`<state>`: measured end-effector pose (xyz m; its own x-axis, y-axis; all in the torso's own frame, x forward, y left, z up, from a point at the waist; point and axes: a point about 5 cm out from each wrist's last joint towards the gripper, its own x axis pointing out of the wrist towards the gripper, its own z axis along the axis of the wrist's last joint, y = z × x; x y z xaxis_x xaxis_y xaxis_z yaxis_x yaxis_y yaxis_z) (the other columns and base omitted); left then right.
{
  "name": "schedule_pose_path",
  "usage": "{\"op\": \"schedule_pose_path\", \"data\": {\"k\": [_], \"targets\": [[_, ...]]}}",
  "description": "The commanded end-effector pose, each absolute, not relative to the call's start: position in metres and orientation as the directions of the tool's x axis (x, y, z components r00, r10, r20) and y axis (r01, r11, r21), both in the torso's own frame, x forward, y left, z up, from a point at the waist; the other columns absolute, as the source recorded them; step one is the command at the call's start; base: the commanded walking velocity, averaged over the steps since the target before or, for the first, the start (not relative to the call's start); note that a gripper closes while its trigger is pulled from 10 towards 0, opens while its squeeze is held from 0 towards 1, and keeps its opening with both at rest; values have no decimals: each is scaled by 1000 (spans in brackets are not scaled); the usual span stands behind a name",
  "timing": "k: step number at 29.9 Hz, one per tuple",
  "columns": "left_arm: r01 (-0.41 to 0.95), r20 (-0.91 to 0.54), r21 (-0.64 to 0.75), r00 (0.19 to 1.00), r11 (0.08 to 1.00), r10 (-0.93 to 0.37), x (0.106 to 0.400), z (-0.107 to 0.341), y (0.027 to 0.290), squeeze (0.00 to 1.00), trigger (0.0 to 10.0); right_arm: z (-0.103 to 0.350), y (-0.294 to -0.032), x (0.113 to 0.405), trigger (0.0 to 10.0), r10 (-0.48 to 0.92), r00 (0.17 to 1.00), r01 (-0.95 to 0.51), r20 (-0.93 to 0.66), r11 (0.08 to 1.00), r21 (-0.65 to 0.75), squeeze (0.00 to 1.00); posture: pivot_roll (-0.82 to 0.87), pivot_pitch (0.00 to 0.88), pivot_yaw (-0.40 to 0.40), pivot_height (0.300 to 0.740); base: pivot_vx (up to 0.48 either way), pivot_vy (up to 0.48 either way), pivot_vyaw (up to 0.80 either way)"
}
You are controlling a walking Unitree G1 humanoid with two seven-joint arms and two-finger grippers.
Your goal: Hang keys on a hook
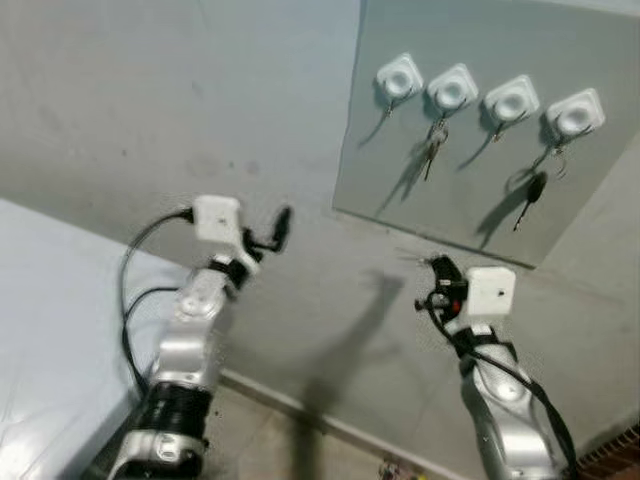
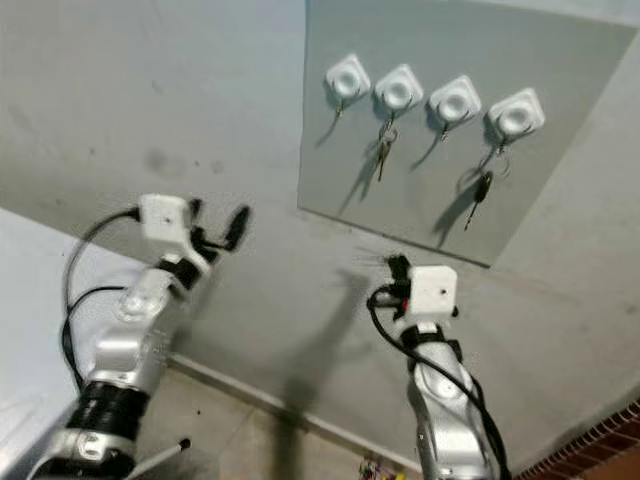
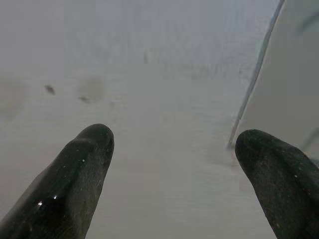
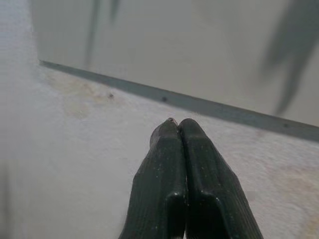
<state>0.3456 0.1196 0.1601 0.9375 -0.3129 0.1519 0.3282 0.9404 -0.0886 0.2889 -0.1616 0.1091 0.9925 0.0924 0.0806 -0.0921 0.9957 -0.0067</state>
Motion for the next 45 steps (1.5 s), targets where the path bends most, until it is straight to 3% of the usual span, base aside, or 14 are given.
{"op": "schedule_pose_path", "data": {"k": [1,7,17,32,45], "targets": [[333,197,-54,928,941,-317,345,172,122,0,10000,119,-158,290,10000,135,986,-135,98,991,-13,0,-68,0,-65,740,0,0,0],[409,247,44,880,912,-406,338,186,113,0,10000,140,-144,283,10000,371,916,-365,155,929,-66,0,-69,0,-62,740,0,0,0],[450,306,69,840,890,-448,333,208,107,0,10000,173,-130,288,10000,510,831,-502,223,860,-96,0,-61,0,-64,740,0,0,0],[549,329,117,765,828,-554,330,228,88,0,10000,217,-124,321,10000,495,799,-482,342,867,-127,0,-57,4,-56,740,0,0,0],[586,333,117,738,802,-587,325,233,78,0,10000,232,-127,346,10000,354,826,-402,438,916,18,0,-58,14,-52,740,0,0,0]]}}
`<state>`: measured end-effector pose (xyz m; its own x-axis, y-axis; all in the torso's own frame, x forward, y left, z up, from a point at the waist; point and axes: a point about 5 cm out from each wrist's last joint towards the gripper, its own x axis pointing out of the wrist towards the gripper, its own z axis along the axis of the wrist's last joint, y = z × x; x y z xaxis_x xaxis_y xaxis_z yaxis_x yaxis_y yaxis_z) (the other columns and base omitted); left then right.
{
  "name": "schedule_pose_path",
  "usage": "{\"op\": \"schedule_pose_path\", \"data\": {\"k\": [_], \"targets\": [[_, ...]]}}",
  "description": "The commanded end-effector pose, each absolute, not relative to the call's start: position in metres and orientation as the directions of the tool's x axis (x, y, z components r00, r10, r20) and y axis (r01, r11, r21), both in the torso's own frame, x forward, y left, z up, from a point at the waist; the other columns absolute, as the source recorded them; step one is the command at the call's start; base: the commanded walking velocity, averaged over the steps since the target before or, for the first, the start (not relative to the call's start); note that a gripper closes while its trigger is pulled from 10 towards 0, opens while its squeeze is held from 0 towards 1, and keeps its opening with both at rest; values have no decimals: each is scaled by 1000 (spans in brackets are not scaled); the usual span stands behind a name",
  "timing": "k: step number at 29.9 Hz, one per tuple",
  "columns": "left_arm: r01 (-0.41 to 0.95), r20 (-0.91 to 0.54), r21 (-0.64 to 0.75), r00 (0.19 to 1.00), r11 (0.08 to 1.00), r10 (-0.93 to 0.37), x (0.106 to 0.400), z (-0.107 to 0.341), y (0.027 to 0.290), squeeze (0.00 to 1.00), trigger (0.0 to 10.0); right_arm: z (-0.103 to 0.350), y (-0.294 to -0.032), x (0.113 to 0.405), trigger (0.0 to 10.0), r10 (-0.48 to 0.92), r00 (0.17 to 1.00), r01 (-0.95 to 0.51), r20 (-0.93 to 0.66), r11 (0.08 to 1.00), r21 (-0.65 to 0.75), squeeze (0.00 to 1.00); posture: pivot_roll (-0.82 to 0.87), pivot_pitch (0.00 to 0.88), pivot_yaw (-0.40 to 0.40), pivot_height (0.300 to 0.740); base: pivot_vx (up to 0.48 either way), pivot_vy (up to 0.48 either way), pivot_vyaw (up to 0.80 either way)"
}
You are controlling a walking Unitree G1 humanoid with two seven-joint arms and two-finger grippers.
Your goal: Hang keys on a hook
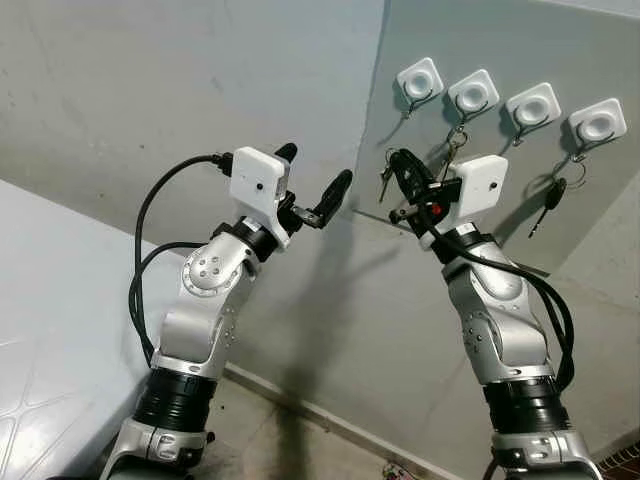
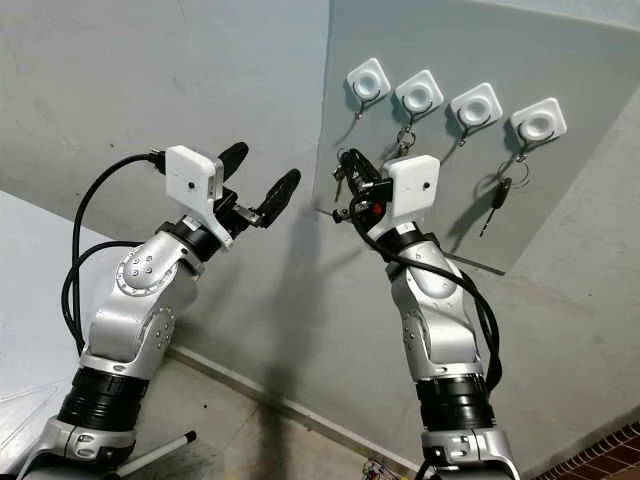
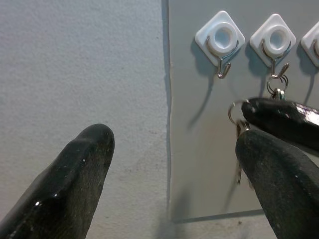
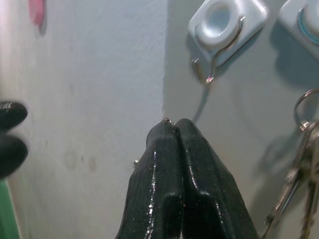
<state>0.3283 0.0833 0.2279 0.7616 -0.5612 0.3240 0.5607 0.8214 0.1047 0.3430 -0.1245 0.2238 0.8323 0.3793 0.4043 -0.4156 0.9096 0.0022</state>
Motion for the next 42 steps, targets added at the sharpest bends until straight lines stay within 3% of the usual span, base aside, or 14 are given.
{"op": "schedule_pose_path", "data": {"k": [1,42], "targets": [[586,334,118,737,802,-588,324,233,78,0,10000,233,-127,347,10000,350,825,-401,444,916,25,0,-58,14,-52,740,0,0,0],[576,319,105,752,810,-576,325,232,79,0,10000,255,-128,359,10000,322,772,-421,548,905,62,0,-53,17,-51,740,0,0,0]]}}
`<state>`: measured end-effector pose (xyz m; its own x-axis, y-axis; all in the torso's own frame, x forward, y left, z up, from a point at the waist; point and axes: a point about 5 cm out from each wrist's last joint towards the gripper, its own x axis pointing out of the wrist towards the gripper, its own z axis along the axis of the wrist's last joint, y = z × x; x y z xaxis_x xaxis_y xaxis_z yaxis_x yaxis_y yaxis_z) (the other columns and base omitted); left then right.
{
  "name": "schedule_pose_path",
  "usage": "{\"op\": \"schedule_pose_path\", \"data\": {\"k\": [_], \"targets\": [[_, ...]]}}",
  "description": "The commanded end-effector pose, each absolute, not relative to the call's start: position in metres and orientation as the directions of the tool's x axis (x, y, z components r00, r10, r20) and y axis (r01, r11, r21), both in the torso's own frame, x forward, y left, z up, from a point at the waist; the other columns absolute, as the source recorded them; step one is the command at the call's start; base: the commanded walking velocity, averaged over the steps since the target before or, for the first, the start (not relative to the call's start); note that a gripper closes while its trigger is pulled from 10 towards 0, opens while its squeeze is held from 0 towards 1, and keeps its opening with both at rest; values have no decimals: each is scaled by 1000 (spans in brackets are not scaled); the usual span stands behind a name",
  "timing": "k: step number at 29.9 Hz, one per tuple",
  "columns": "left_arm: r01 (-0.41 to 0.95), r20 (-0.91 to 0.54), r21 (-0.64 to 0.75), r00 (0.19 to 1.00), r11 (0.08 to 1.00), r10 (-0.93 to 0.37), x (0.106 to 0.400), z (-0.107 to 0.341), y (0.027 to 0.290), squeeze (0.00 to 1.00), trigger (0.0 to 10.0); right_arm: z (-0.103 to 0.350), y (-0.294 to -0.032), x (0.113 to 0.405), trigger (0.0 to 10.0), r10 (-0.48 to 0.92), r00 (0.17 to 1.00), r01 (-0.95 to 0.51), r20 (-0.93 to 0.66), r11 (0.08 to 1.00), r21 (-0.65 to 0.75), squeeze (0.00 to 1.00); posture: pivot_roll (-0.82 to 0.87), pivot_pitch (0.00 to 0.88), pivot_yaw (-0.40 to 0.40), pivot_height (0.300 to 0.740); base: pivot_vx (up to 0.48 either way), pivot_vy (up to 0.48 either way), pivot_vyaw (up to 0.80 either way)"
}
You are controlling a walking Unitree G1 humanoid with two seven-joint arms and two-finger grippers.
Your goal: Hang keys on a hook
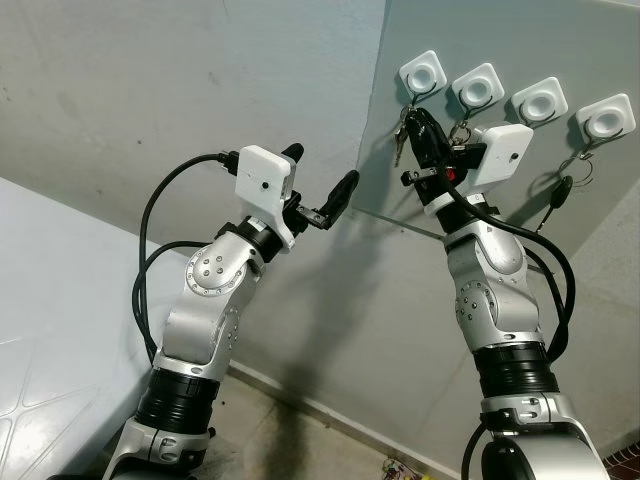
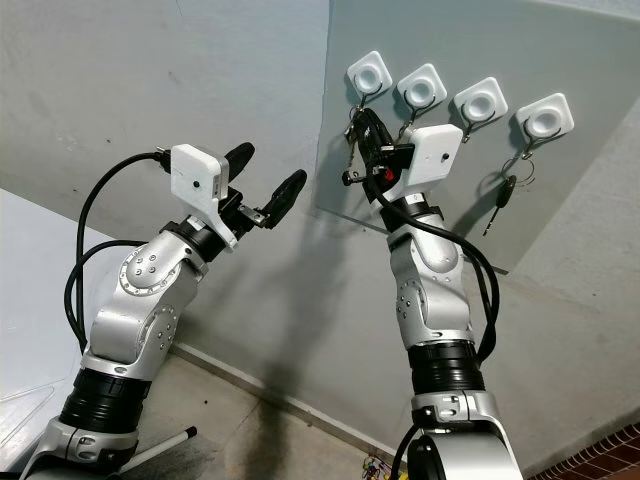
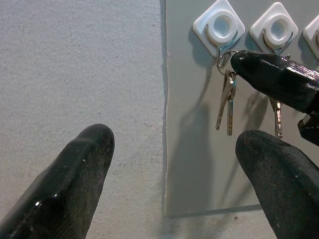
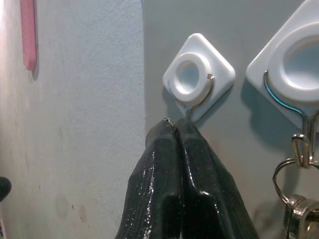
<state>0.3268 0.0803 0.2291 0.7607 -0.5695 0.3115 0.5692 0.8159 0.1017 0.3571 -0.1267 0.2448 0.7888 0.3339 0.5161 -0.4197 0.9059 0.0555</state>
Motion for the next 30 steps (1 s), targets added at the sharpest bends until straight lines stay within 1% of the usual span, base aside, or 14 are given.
{"op": "schedule_pose_path", "data": {"k": [1,11,19,23,28,30], "targets": [[576,320,104,752,810,-576,325,232,79,0,10000,256,-128,359,10000,321,772,-421,549,905,64,0,-53,17,-51,740,0,0,0],[578,318,99,753,810,-576,325,231,78,0,10000,259,-128,361,10000,306,776,-420,551,903,90,0,-52,9,-55,740,0,0,0],[575,323,92,755,813,-571,325,233,78,0,10000,252,-130,367,10000,270,836,-379,478,914,146,0,-49,6,-58,740,0,0,0],[578,322,91,754,811,-573,324,232,78,0,10000,248,-129,368,10000,262,849,-373,459,912,169,0,-49,0,-60,740,0,0,0],[578,322,90,754,811,-573,324,232,78,0,10000,246,-128,367,10000,258,849,-370,461,913,170,0,-46,0,-61,740,0,0,0],[574,323,92,755,813,-570,324,232,79,0,10000,244,-127,365,10000,279,842,-390,461,906,165,0,-46,0,-61,740,0,0,0]]}}
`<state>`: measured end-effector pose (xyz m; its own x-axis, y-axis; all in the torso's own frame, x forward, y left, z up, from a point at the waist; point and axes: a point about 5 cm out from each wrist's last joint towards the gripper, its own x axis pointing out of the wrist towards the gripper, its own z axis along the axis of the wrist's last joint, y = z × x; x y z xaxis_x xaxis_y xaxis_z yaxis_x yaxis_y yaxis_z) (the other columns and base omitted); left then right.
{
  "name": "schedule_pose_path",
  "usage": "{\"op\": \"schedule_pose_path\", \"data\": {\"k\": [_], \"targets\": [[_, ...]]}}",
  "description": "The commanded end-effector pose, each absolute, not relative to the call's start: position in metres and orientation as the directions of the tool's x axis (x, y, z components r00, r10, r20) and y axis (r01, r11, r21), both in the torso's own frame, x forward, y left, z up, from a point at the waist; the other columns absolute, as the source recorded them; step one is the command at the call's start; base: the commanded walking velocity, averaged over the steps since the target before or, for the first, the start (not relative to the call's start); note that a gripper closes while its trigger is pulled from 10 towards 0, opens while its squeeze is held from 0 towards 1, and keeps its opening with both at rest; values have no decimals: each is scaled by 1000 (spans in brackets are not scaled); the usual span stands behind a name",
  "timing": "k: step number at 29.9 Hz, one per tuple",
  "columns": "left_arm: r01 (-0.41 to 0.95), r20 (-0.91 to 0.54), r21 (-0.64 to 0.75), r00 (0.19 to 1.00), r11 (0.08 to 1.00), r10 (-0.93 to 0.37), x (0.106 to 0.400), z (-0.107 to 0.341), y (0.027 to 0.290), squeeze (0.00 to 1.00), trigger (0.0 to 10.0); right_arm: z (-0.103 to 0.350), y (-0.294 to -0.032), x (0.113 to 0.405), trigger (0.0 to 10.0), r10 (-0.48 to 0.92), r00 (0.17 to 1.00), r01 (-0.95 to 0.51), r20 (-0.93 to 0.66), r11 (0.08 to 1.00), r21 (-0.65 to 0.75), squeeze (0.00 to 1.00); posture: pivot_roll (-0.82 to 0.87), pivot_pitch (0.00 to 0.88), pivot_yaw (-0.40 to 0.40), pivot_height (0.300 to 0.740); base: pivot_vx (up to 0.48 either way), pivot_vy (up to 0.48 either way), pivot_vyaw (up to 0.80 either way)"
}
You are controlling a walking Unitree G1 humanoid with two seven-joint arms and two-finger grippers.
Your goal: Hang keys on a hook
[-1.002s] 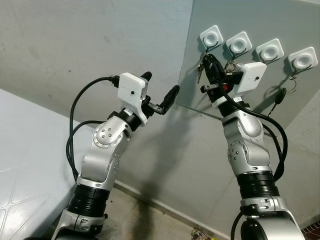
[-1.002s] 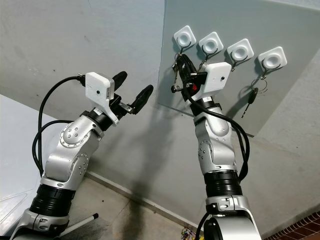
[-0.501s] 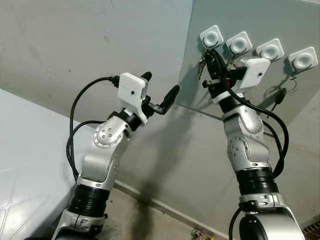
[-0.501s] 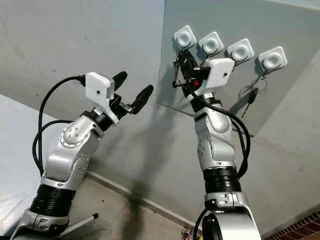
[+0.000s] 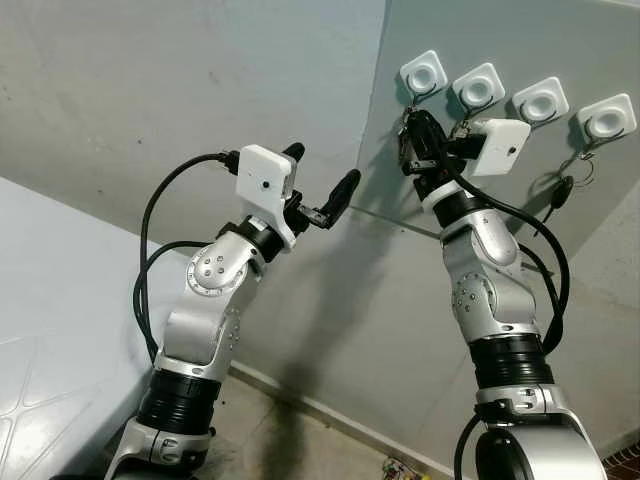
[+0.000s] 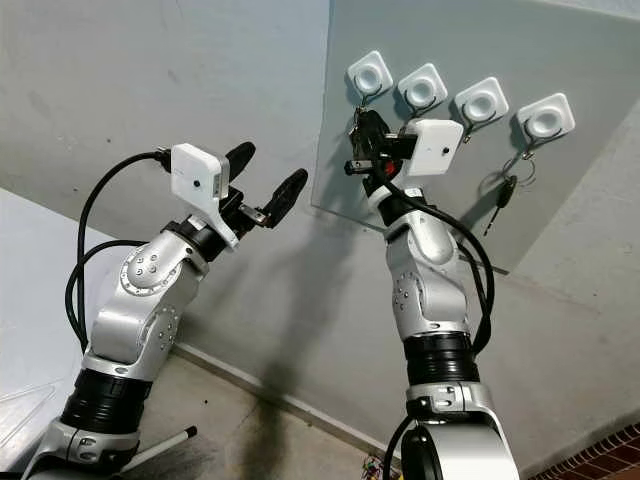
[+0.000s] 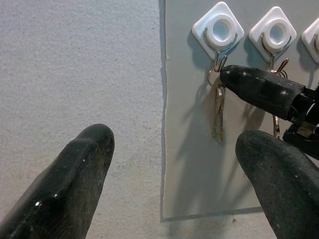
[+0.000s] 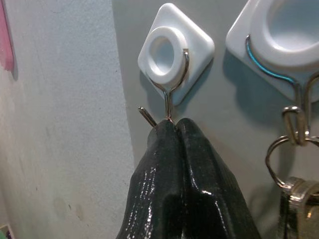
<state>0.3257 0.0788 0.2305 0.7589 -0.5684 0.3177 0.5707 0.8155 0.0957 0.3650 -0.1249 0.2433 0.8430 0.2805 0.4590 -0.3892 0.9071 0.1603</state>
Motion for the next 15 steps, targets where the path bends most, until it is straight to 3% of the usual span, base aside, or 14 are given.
{"op": "schedule_pose_path", "data": {"k": [1,2,15], "targets": [[574,324,93,756,814,-569,324,232,79,0,10000,243,-126,365,10000,285,840,-398,462,902,167,0,-46,0,-61,740,0,0,0],[557,324,101,765,824,-557,325,231,80,0,10000,241,-126,363,10000,285,840,-399,461,900,172,1000,-42,0,-64,740,0,0,0],[502,286,69,818,862,-499,328,212,86,0,10000,214,-130,344,10000,295,848,-402,440,899,172,1000,-49,11,-59,740,0,0,0]]}}
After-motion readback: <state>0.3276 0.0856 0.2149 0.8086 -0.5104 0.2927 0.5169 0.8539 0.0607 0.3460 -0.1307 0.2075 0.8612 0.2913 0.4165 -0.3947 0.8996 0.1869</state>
